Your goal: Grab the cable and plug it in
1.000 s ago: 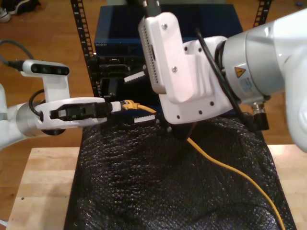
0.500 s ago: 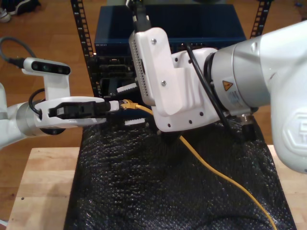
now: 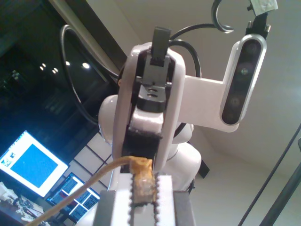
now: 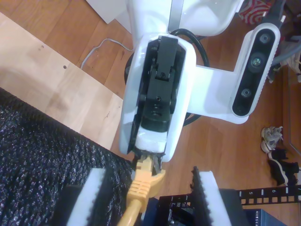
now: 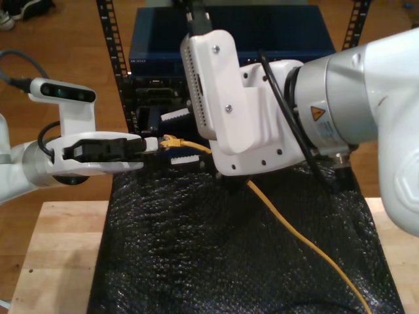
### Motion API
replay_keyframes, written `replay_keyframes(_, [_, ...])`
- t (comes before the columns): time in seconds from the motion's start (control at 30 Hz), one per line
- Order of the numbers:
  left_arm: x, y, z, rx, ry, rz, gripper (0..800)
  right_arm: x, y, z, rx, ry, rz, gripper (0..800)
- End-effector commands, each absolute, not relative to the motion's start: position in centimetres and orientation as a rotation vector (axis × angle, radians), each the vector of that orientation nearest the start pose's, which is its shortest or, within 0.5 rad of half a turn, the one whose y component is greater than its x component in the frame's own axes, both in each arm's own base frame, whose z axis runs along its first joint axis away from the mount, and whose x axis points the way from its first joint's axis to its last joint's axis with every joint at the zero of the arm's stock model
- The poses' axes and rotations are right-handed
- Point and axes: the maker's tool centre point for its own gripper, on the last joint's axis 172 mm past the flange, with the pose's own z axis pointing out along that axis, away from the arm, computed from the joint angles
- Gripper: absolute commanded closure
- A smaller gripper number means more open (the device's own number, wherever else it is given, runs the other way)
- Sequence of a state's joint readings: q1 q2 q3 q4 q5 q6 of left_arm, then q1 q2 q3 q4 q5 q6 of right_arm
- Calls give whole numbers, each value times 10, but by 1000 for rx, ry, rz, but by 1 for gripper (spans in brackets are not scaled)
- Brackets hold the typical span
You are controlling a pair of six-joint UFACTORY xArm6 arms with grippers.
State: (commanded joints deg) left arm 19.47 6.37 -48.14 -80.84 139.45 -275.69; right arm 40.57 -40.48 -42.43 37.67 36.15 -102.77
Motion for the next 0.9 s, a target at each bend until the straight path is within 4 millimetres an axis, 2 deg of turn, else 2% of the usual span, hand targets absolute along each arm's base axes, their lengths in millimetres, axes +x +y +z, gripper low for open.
replay_keyframes(0.37, [302,-133,433,869,-576,328,785,306,340,449,1384,2492,1519,483])
replay_keyframes(0.9, [300,-131,436,853,-582,323,779,303,341,451,1399,2488,1535,531])
